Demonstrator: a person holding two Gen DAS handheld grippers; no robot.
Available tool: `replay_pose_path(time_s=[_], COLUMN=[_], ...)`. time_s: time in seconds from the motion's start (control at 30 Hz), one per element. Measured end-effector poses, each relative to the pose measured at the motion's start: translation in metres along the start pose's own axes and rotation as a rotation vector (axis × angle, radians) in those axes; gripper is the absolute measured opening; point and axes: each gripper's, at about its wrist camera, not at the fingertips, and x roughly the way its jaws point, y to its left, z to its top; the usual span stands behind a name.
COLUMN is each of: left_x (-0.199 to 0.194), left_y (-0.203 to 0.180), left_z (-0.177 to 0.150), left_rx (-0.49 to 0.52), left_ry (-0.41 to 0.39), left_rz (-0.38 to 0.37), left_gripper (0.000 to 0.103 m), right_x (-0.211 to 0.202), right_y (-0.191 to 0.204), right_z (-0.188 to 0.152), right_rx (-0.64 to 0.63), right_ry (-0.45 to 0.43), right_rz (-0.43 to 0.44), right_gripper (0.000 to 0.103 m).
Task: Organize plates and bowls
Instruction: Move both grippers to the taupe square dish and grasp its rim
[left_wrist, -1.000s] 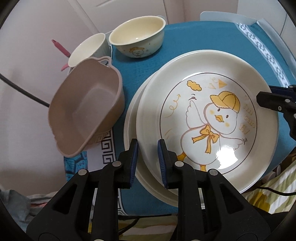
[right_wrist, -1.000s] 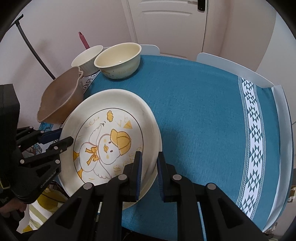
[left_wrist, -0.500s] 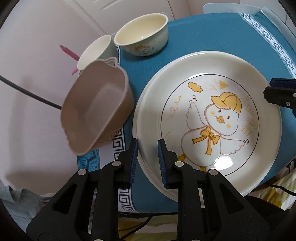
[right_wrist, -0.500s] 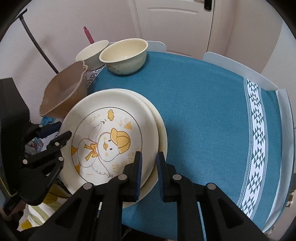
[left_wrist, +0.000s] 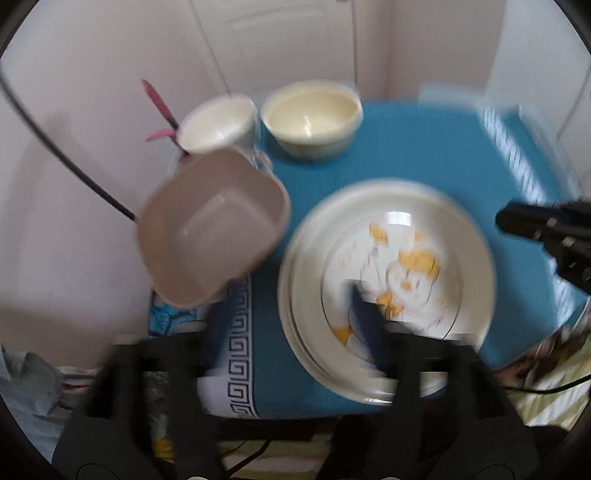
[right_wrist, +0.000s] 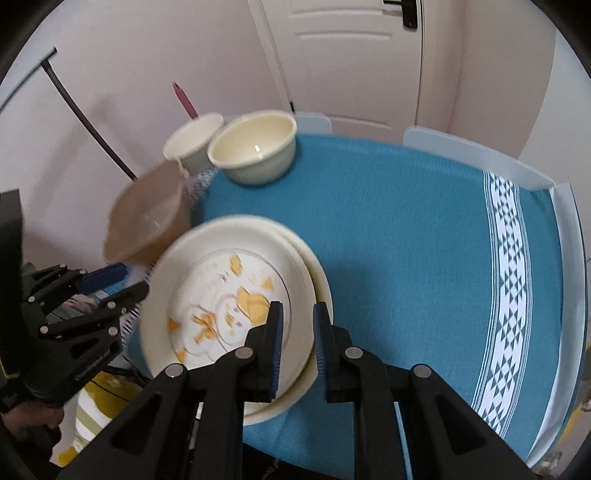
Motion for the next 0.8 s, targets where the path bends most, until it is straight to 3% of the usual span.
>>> replay_pose_path(time_s=[0.03,0.07,0.1,0.13,0.2,0.37,0.53,0.67,0.77,0.8], left_x=[-0.014,-0.023,-0.03,-0.035,-0.043,-0.038,-0.011,0.024,0.051,0.057], left_y=[0.007,0.013,0.019,0.027,0.046,0.097,0.136,0.148,0.154,0.156], left_z=[0.003,0.005,0.008,0.011,0.016,0.019,0.009,0.0,-0.004,-0.004], left_rx=[-0.032,-0.056,-0.076,-0.099,-0.178,-0.396,-0.529,-0.568,-0.604,-0.606], left_ry=[-0.054,-0.094,-0.121,-0.138,-0.159,-0.131,-0.064,-0.001,0.032,0.041], left_rz=[0.002,0.008,0.007,-0.001,-0.015,-0.057,-0.136,-0.17,-0.206,-0.21], left_gripper=[0.1,0.103,0.103,0.103,0.103,0.103,0.103,0.102,0.097,0.091], right_x=[-0.005,-0.01,-0.017,-0.021,-0.03,-0.033,0.004,0.047,0.079,0.092], right_y=[0.0,0.0,0.0,0.001,0.007,0.029,0.068,0.103,0.117,0.12], right_z=[0.003,0.006,0.011,0.015,0.026,0.059,0.096,0.112,0.12,0.122], right_rx=[-0.005,-0.013,-0.024,-0.033,-0.064,-0.213,-0.289,-0.367,-0.38,-0.366], right_ry=[-0.018,-0.025,-0.049,-0.064,-0.1,-0.149,-0.011,0.065,0.127,0.154], right_rz=[0.015,0.023,0.036,0.049,0.092,0.152,0.189,0.205,0.202,0.23], right_gripper=[0.018,0.023,0.041,0.071,0.103,0.103,0.103,0.103,0.103,0.103])
